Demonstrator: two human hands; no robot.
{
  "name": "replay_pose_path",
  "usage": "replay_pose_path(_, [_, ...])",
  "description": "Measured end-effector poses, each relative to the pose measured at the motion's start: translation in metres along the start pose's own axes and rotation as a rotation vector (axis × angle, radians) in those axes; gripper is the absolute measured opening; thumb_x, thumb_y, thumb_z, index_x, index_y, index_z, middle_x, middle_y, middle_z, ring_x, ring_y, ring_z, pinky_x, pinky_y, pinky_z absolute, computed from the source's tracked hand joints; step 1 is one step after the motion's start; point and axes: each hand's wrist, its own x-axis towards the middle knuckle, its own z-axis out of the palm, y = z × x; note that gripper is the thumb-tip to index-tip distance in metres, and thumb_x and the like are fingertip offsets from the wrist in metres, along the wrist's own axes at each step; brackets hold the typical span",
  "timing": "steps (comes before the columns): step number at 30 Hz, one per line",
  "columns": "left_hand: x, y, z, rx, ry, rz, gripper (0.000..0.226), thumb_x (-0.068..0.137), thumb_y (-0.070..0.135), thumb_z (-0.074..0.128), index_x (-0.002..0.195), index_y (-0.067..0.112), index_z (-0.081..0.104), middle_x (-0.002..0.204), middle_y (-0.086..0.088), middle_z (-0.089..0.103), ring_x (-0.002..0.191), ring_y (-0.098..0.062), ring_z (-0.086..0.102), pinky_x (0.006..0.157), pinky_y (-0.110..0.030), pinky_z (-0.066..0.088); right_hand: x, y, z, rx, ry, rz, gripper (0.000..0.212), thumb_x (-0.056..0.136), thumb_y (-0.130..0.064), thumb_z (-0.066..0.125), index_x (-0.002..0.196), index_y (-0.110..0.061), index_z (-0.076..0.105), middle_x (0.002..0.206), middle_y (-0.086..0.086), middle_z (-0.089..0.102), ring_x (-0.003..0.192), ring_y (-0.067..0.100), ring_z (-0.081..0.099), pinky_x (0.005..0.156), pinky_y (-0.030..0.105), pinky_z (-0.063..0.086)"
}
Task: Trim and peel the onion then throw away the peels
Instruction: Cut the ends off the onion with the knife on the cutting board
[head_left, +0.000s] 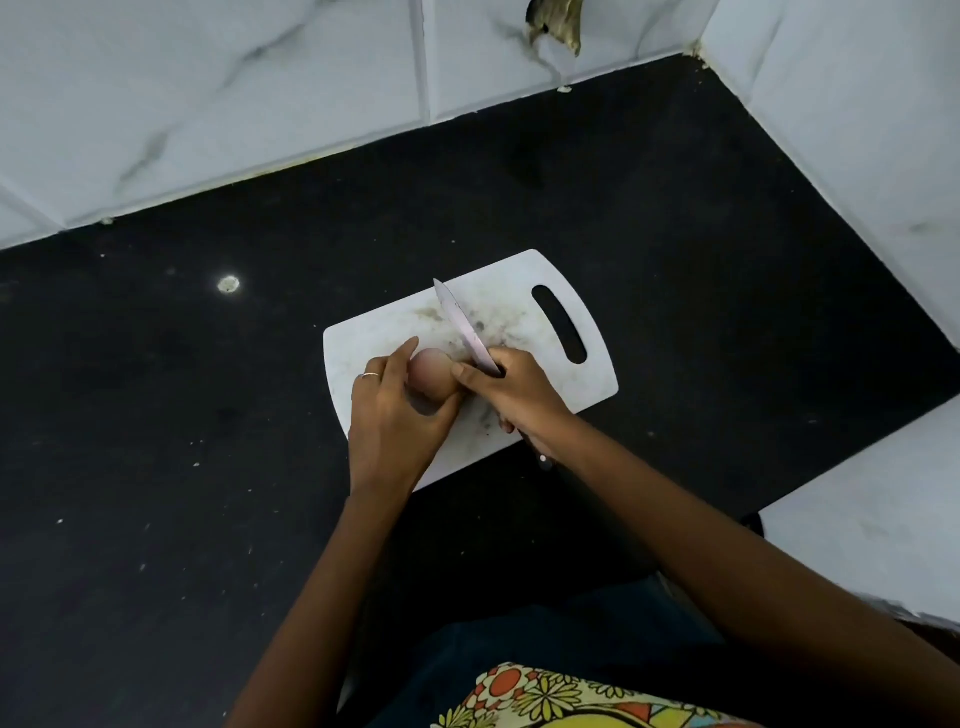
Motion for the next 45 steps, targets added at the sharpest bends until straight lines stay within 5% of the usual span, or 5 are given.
replay_pose_path(12, [0.003,0.027,0.002,-0.395,0.072,-0.103,0.053,0.072,0.024,0.079,0.119,0.016,0.055,0.104,0.007,0.062,0.090,0.005,0.059,0.071,-0.008,0.048,-0.005,-0.021,-0.020,0.330,-0.066,0.076,0.035,0.080,-0.018,0.074,0.112,-0.009,0.066,0.077,-0.004,0.064,0.039,0.000,0.045,0.038,0.017,0.033])
replay_pose_path(25, [0.005,0.024,-0.004,-0.881,-0.082,-0.400,0.033,0.090,0.016,0.063,0.122,0.009,0.062,0.113,-0.007,0.067,0.097,-0.020,0.069,0.076,-0.026,0.056,-0.010,-0.015,-0.020,0.471,-0.146,0.177,0.023,0.091,-0.023,0.060,0.113,-0.014,0.064,0.094,0.001,0.067,0.038,0.003,0.032,0.037,0.016,0.029])
replay_pose_path(31, [0.004,0.021,-0.013,-0.711,-0.167,-0.217,0.034,0.087,0.013,0.064,0.120,0.019,0.059,0.102,0.011,0.066,0.087,0.007,0.062,0.077,-0.013,0.050,-0.008,-0.015,-0.025,0.529,-0.163,0.191,0.017,0.089,-0.014,0.062,0.105,-0.009,0.065,0.081,-0.001,0.066,0.036,0.002,0.032,0.036,0.015,0.027])
replay_pose_path(40, [0.013,0.006,-0.018,-0.450,-0.276,-0.115,0.064,0.072,0.014,0.081,0.131,0.018,0.054,0.116,0.006,0.064,0.104,-0.010,0.063,0.091,-0.032,0.054,0.001,-0.013,-0.017,0.238,-0.014,0.039,0.026,0.084,-0.006,0.068,0.109,-0.012,0.067,0.090,-0.004,0.066,0.055,0.002,0.050,0.038,0.016,0.033])
replay_pose_path(45, [0.017,0.010,-0.024,-0.388,-0.315,-0.144,0.064,0.077,0.022,0.077,0.135,0.022,0.051,0.123,0.011,0.058,0.103,-0.003,0.058,0.082,-0.006,0.047,-0.001,-0.008,-0.010,0.201,0.026,0.020,0.030,0.083,-0.005,0.069,0.113,-0.006,0.065,0.094,-0.001,0.067,0.065,0.001,0.057,0.041,0.009,0.037])
